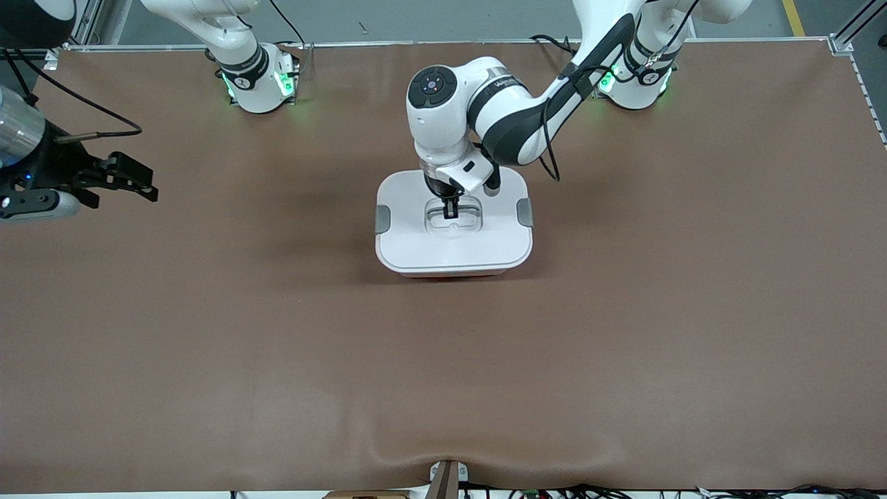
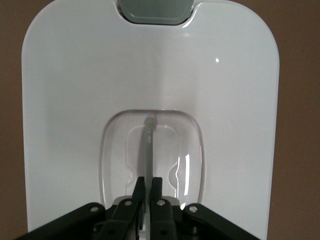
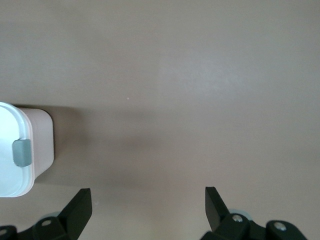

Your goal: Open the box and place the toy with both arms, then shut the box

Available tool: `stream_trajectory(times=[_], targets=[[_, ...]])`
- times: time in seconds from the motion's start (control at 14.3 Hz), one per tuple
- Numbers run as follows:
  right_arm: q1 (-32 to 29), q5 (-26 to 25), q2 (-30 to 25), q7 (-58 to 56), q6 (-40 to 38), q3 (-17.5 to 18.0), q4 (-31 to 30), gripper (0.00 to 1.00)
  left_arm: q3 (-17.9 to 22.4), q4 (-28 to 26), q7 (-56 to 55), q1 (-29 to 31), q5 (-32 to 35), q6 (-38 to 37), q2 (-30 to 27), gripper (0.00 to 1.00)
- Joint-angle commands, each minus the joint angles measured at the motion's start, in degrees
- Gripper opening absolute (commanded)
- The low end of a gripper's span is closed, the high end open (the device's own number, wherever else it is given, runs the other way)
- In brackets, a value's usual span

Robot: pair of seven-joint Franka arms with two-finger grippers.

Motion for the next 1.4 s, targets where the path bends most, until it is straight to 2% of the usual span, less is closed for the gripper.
stream_trajectory(times=[0.0,0.84,1.33], targets=[[1.24,0.09,-0.05,0.32,0.87,-0.33,0.58,1.00,0.22,0.88,-3.63,-0.23,0.86,-0.94,-0.13,0.00],[2.12,0.88,-0.93,0.06,-0.09,-0.41,1.28,1.00,0.22,2.38,1.28,-1.02,1.38,-0.50,0.84,0.00],[-0.78,0.96,-0.85,-1.97,-0.01,-0.85,1.37,1.00,0.05,2.38,2.87,-1.55,1.65,-0.50,1.54,0.00]])
